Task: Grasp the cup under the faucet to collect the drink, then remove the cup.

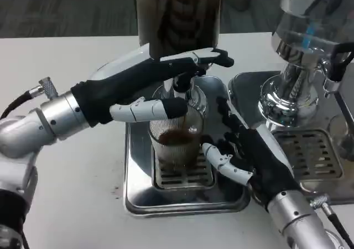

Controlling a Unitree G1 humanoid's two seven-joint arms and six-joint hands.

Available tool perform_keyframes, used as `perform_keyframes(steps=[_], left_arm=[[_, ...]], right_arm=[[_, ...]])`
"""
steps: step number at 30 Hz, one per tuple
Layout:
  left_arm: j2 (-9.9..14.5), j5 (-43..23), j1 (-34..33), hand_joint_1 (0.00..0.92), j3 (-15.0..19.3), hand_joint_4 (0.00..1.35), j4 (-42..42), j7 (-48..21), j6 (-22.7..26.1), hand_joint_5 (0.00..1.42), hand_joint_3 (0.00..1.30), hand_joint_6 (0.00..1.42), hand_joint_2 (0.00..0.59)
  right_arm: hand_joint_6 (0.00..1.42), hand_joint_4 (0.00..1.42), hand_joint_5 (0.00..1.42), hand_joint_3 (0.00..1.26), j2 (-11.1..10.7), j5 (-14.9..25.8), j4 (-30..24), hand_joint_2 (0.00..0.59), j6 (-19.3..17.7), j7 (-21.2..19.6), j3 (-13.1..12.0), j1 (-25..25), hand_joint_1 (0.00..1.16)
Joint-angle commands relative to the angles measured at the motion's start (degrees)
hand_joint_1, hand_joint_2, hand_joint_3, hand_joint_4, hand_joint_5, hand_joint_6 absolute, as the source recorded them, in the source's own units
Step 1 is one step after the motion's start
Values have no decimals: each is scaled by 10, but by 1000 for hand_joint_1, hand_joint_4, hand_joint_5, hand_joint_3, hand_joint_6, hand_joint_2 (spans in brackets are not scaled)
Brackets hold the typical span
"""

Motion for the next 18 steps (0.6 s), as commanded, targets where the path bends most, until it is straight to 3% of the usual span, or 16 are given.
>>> perform_keyframes(steps=[1, 11, 18], left_arm=[[10, 19, 16, 0, -3, 38, -2, 0, 4, 56, 182, 134, 80], [6, 1, 14, 0, 6, 44, -1, -2, 10, 56, 182, 147, 100], [-6, -55, 4, 0, 27, 50, 11, -35, 51, 66, 179, 162, 108]], right_arm=[[62, 0, 0, 0, 0, 7, -2, 462, -13, 2, -3, -1, 730], [64, 0, 0, 0, -2, 9, -22, 455, -8, 3, -1, 11, 729], [65, 0, 0, 0, -1, 10, -23, 445, -8, 1, 0, 12, 722]])
